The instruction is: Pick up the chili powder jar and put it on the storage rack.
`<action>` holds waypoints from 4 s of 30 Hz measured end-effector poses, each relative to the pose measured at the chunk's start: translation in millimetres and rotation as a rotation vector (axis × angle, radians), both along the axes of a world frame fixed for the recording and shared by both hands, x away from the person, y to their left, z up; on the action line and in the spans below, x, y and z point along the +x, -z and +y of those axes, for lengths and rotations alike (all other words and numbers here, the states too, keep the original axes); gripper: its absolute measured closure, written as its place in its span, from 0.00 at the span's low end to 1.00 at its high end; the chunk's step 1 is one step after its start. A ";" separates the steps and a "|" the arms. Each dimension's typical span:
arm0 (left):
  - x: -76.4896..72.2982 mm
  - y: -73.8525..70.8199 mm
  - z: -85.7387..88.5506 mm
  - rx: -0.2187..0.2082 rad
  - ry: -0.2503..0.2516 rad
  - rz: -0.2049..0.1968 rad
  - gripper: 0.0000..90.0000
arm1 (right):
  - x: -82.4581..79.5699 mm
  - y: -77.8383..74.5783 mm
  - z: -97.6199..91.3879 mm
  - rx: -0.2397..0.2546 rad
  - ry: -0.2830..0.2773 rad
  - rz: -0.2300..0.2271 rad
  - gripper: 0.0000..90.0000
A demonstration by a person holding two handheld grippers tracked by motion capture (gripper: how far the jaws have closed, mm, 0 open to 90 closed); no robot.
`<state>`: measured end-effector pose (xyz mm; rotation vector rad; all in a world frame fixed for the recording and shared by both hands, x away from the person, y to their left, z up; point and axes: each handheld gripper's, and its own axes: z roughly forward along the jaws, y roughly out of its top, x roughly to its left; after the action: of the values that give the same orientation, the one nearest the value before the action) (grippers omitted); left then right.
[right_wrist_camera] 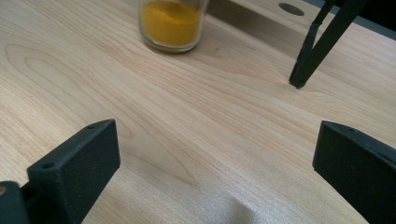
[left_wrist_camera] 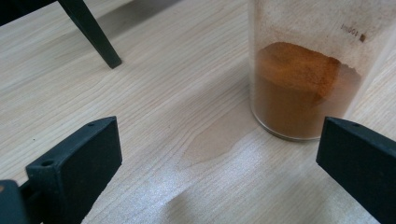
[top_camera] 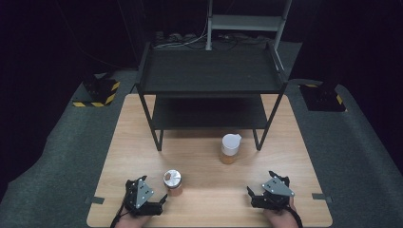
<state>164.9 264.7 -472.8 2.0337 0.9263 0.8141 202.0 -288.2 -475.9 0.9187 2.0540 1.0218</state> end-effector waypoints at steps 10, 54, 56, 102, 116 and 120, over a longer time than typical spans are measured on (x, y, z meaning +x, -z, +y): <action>2.7 -0.9 5.1 -0.026 0.004 0.016 0.00 | 1.0 -1.9 -4.0 0.009 0.024 0.020 0.00; 2.4 -4.4 18.5 -0.134 0.029 0.036 0.01 | 0.9 -3.2 -5.7 0.016 0.036 0.034 0.00; 0.8 -6.3 17.3 -0.135 0.033 0.031 0.01 | 0.9 -3.2 -5.6 0.015 0.036 0.034 0.00; 5.2 -11.7 0.6 -0.310 0.131 -0.064 0.02 | 1.0 -4.2 -0.5 -0.027 0.016 0.032 0.00; 11.7 -4.8 -0.6 -0.312 0.123 -0.091 0.24 | 0.9 -4.2 0.9 -0.039 0.011 0.029 0.00; 14.2 -3.8 -2.4 -0.299 0.136 -0.088 0.28 | 0.9 -4.4 1.2 -0.041 0.010 0.030 0.00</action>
<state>179.1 262.2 -469.0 1.7657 0.7988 0.6438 202.9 -287.0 -471.5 0.9271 2.0858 0.9622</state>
